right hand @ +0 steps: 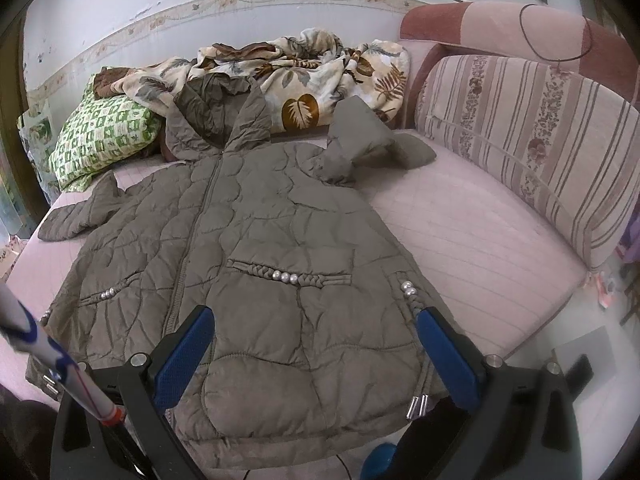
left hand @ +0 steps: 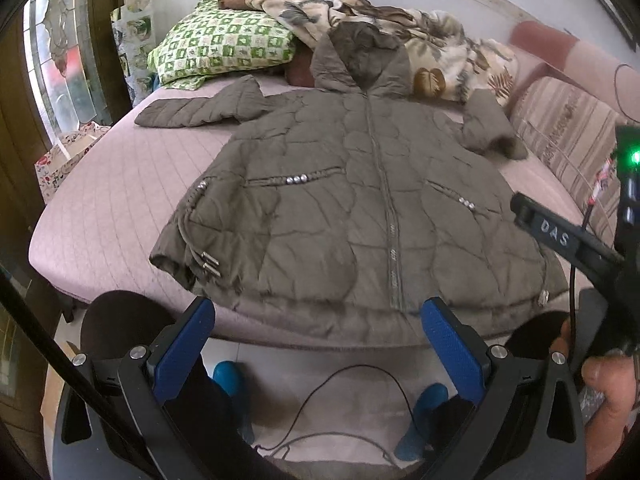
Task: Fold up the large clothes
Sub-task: 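Move both grippers toward the jacket hem, open and ready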
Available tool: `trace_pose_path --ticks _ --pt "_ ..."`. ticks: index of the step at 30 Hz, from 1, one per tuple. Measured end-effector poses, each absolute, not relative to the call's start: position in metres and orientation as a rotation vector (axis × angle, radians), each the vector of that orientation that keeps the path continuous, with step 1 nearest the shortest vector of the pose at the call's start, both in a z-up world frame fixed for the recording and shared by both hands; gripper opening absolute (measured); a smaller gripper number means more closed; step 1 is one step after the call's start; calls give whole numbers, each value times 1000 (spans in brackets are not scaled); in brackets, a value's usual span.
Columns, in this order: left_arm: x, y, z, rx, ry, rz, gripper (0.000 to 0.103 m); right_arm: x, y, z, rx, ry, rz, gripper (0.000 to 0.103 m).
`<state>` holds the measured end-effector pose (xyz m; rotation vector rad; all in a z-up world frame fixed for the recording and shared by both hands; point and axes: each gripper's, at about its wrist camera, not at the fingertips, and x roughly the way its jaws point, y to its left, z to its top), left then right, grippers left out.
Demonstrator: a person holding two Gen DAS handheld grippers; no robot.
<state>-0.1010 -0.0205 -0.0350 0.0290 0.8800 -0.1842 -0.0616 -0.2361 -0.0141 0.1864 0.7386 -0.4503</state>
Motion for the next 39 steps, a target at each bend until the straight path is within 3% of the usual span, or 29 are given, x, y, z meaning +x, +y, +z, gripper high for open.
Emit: trace_pose_path --ticks 39 --pt "-168 -4 40 -5 651 -157 103 -124 -234 48 200 561 -466 103"
